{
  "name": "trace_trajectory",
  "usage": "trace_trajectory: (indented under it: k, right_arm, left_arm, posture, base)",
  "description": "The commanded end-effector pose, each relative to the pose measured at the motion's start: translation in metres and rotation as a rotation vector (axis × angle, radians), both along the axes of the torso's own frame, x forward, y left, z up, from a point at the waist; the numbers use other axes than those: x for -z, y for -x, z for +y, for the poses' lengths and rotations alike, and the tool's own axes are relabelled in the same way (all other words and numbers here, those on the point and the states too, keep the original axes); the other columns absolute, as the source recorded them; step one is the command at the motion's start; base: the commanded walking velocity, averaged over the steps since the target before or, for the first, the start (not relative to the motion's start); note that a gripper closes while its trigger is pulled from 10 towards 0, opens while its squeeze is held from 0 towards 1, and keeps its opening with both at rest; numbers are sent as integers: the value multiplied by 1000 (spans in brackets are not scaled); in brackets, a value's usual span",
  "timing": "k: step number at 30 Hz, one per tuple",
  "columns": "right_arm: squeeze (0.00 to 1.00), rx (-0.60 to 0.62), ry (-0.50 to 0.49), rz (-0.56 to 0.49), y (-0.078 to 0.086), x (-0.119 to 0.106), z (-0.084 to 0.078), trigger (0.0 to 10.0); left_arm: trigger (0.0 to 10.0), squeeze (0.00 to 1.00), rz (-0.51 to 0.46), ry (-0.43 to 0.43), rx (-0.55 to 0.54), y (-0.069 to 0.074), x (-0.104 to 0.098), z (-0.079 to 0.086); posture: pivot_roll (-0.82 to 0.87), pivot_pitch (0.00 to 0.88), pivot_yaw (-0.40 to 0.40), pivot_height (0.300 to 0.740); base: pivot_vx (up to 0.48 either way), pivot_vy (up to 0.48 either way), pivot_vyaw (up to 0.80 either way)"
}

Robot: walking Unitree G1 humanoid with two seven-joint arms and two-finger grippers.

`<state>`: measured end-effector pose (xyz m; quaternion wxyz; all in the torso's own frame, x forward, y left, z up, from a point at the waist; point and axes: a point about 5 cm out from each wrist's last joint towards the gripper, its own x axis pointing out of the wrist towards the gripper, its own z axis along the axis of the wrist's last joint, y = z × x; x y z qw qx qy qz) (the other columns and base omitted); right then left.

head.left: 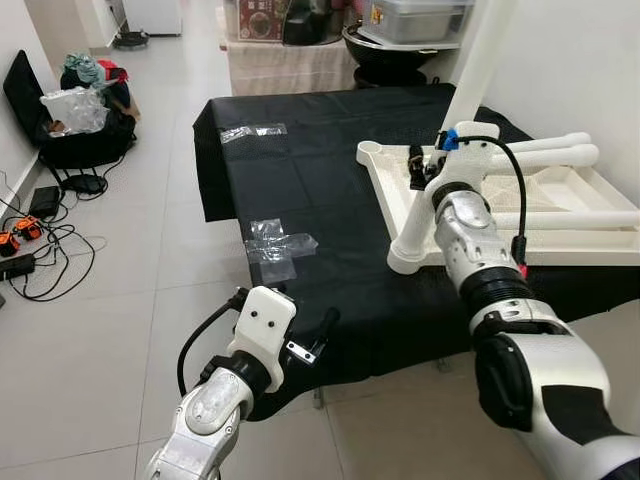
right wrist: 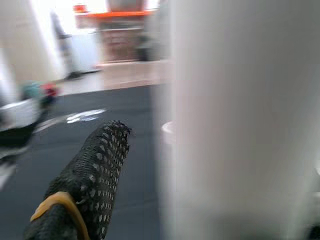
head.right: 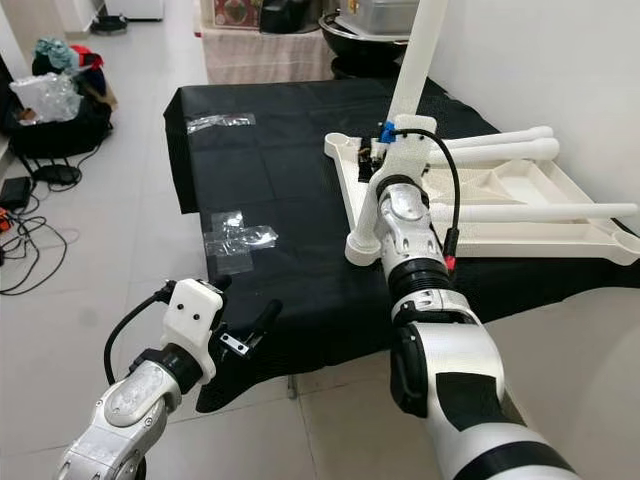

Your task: Building children table

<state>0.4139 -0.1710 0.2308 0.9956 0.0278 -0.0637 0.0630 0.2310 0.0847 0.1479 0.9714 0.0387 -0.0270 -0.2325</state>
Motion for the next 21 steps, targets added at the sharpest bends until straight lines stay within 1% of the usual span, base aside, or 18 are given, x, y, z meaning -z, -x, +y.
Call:
trace_trajectory:
  k: [1, 2, 3, 5, 6, 8, 11, 12, 14, 15, 16, 19, 21]
  right_arm:
    - [0, -125, 14, 2, 1, -1, 4, 10000]
    - [0, -206, 44, 12, 3, 2, 5, 10000]
    - [0, -206, 44, 12, 3, 2, 5, 10000]
    - [0, -402, 57, 42, 9, 5, -3, 10000]
    - [0, -402, 57, 42, 9, 5, -3, 10000]
    - [0, -632, 42, 56, 18, 3, -10, 10000]
    - [0, -632, 42, 56, 18, 3, -10, 10000]
    - [0, -733, 51, 61, 22, 2, -11, 10000]
    - [0, -733, 51, 61, 22, 2, -11, 10000]
    - [0, -831, 66, 75, 27, 4, -10, 10000]
    - [0, -927, 53, 91, 31, 3, -7, 10000]
    - [0, -927, 53, 91, 31, 3, -7, 10000]
    - [0, -1057, 24, 114, 34, 0, -3, 10000]
  left_arm:
    - [10000, 0, 9, -2, 10, -1, 4, -3]
    - [10000, 0, 9, -1, 10, -1, 4, -3]
    - [10000, 0, 9, -1, 10, -1, 4, -3]
    - [10000, 0, 7, -1, 9, -2, 3, -3]
    - [10000, 0, 7, -1, 9, -2, 3, -3]
    - [10000, 0, 5, 1, 5, -2, 2, -3]
    - [10000, 0, 5, 1, 5, -2, 2, -3]
    - [10000, 0, 5, 3, 2, -2, 2, -2]
    - [10000, 0, 5, 3, 2, -2, 2, -2]
    - [10000, 0, 6, 2, 0, -2, 2, -2]
    - [10000, 0, 6, 3, -1, -1, 2, -2]
    - [10000, 0, 6, 3, -1, -1, 2, -2]
    - [10000, 0, 7, 1, 0, 0, 3, -2]
  posture:
    - [21, 34, -79, 740]
    - [23, 31, -79, 740]
    - [23, 31, -79, 740]
    - [29, 34, -87, 740]
    - [29, 34, -87, 740]
    - [30, 38, -90, 740]
    - [30, 38, -90, 740]
    - [30, 38, -90, 740]
    - [30, 38, -90, 740]
    - [29, 39, -89, 740]
    - [34, 43, -90, 740]
    - [34, 43, -90, 740]
    - [38, 44, -92, 740]
  base:
    - [0, 0, 0]
    - [0, 0, 0]
    - [0, 0, 0]
    - [0, 0, 0]
    - [0, 0, 0]
    - [0, 0, 0]
    - [0, 0, 0]
    - [0, 0, 0]
    - [0, 0, 0]
    - [0, 0, 0]
    - [0, 0, 0]
    - [0, 0, 0]
    - [0, 0, 0]
